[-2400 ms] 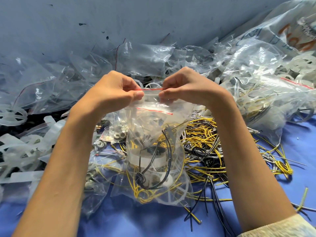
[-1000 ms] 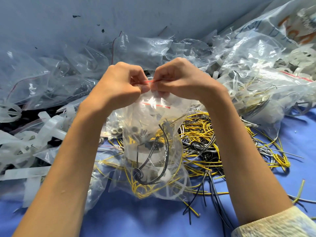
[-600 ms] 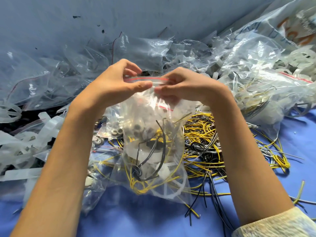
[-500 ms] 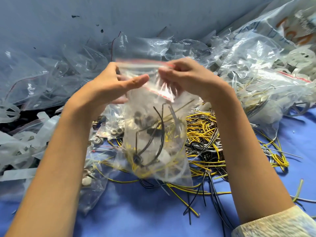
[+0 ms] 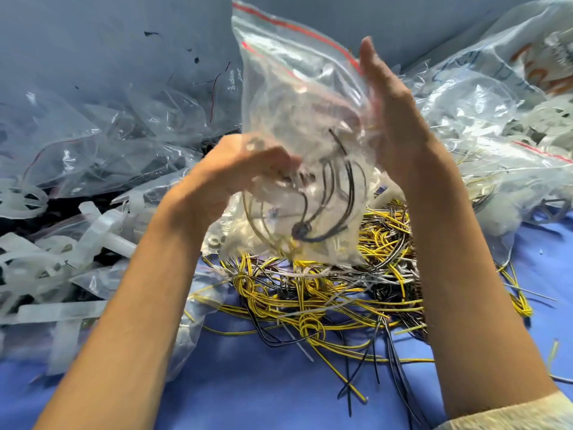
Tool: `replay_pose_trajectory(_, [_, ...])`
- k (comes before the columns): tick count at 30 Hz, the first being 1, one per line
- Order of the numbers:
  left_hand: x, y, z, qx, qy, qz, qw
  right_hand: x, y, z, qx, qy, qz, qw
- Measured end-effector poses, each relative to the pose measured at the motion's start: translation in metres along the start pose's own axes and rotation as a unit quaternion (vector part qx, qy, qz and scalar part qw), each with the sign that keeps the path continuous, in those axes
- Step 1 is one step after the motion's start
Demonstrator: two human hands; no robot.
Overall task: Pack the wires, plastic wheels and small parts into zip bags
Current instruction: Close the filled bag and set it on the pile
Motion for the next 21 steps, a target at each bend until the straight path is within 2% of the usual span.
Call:
replay_pose_trajectory(1, [-0.002, 0.0, 0.006, -0.03, 0.032, 0.004, 0.999, -0.001, 0.0, -0.002, 0.023, -0.036, -0.008, 0.999])
replay_pose_trajectory(2, [-0.003, -0.001, 0.013, -0.062, 0.061, 0.009, 0.996, -0.005, 0.0, 0.0, 0.032, -0.026, -0.025, 0.999])
replay_pose_trajectory(5, [0.005, -0.005, 0.027, -0.139, 0.111, 0.064, 0.982, -0.023, 0.004, 0.006, 0.038, 0.158, -0.087, 0.983])
replay_pose_trajectory(6, [0.005, -0.006, 0.026, -0.144, 0.113, 0.078, 0.98, -0.026, 0.004, 0.003, 0.047, 0.19, -0.089, 0.977])
replay_pose_trajectory(9, [0.011, -0.013, 0.022, -0.149, 0.092, 0.08, 0.981, -0.024, 0.002, -0.004, 0.07, 0.187, -0.068, 0.978])
replay_pose_trajectory(12, [0.021, -0.018, 0.011, -0.112, 0.023, 0.099, 0.988, -0.025, 0.003, -0.003, 0.077, 0.224, -0.056, 0.97])
replay_pose_trajectory(15, [0.032, -0.022, 0.02, -0.097, -0.103, 0.109, 0.984, -0.025, -0.004, 0.021, -0.006, 0.321, -0.036, 0.946])
replay_pose_trajectory(17, [0.035, -0.02, 0.039, -0.123, -0.168, 0.117, 0.971, -0.018, -0.008, 0.04, -0.072, 0.387, -0.016, 0.919])
replay_pose_trajectory(19, [0.039, -0.015, 0.065, -0.166, -0.195, 0.126, 0.958, -0.001, -0.008, 0.067, -0.182, 0.396, 0.016, 0.9])
replay_pose_trajectory(21, [0.047, -0.01, 0.096, -0.205, -0.232, 0.144, 0.94, 0.025, 0.004, 0.094, -0.314, 0.417, 0.06, 0.851])
Point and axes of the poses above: each hand's wrist, its own y-axis away from the middle knuckle, its own z-axis out of the back of the hand, x = y × z, the point moved 9 cm from there along -y, towards the middle knuckle
